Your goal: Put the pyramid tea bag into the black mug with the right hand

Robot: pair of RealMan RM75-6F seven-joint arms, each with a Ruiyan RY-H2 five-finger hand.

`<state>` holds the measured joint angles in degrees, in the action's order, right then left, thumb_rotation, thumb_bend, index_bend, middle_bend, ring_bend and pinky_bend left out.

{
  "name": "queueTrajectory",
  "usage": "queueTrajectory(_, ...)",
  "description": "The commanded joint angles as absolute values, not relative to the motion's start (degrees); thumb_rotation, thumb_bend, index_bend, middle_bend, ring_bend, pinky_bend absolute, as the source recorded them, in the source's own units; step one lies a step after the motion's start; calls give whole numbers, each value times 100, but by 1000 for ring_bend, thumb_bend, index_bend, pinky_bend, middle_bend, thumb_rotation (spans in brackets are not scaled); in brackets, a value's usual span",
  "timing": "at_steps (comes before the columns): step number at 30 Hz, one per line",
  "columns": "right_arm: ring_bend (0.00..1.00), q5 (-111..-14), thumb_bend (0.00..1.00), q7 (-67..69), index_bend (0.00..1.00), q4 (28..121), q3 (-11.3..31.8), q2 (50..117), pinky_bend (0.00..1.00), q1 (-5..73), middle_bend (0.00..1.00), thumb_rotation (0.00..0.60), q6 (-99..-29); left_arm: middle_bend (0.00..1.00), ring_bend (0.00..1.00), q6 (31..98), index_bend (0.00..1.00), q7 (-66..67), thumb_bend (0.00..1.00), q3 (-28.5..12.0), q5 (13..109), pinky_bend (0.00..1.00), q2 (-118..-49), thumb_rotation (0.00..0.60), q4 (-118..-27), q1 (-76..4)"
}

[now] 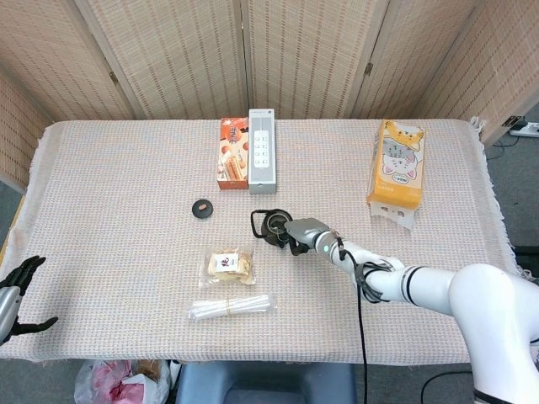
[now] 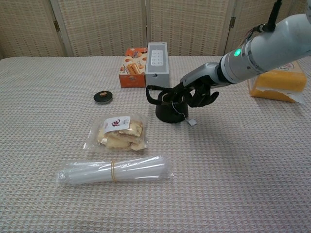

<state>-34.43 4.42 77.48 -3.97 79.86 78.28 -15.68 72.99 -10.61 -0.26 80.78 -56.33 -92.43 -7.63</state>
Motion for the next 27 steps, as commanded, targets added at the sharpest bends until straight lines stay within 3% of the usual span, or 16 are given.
queueTrajectory(1, 926, -3454, 1000, 464, 53, 7702, -438, 8031, 995, 7850, 99, 600, -1545, 85, 142, 7310, 0, -1057, 128, -22, 8087, 279, -5633, 600, -9248, -759)
queueTrajectory(11, 924, -3449, 1000, 590, 53, 7599, -517, 8158, 995, 7936, 100, 600, -1567, 86, 142, 7344, 0, -1114, 128, -24, 8099, 279, -5617, 600, -9236, -741)
queueTrajectory(18, 903, -3582, 998, 654, 53, 8201, -425, 7636, 993, 7817, 89, 600, -1910, 85, 142, 7342, 0, -1040, 128, -14, 8113, 279, -5637, 600, -9247, -745)
queueTrajectory(23, 823, -3648, 909, 526, 47, 8925, -448, 7032, 937, 7713, 50, 600, -2416, 85, 142, 7356, 0, -928, 128, -15, 8099, 279, -5662, 600, -9287, -744)
queueTrajectory(27, 704, -3898, 806, 525, 30, 9670, -303, 6427, 864, 7465, 28, 600, -2861, 86, 143, 7426, 0, -846, 128, -24, 8102, 279, -5677, 600, -9309, -722)
